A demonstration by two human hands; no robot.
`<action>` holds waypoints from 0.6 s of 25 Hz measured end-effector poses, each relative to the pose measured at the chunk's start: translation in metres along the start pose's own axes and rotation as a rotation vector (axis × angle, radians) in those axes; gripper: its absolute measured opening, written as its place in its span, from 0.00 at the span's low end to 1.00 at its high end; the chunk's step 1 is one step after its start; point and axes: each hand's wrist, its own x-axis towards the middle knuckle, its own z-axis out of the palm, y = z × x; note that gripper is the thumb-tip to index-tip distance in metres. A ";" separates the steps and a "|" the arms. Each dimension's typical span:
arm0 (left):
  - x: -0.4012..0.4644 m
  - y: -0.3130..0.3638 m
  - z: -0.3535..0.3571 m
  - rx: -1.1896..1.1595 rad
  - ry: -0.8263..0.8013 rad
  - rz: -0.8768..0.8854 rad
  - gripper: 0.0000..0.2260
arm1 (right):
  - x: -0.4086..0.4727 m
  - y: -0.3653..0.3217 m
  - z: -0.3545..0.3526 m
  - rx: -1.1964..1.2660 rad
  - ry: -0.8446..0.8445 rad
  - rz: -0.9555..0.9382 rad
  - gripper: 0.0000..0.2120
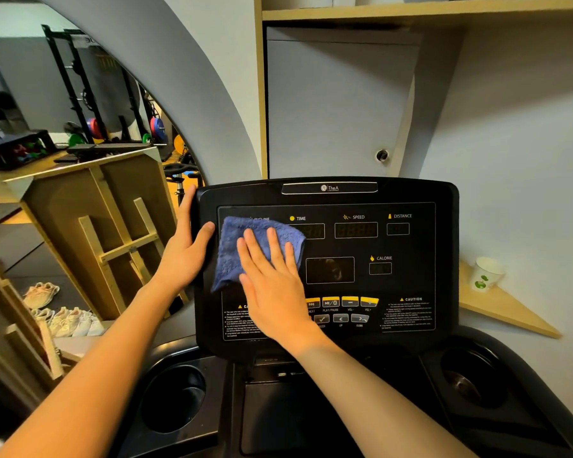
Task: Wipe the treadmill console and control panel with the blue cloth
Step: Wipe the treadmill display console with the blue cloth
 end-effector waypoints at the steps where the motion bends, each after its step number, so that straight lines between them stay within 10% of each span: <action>1: 0.000 0.000 0.000 -0.002 0.001 0.006 0.29 | -0.005 -0.002 0.002 -0.007 -0.018 -0.020 0.28; 15: -0.003 0.002 -0.001 -0.017 -0.009 -0.004 0.30 | -0.081 0.045 0.016 -0.024 -0.072 -0.105 0.33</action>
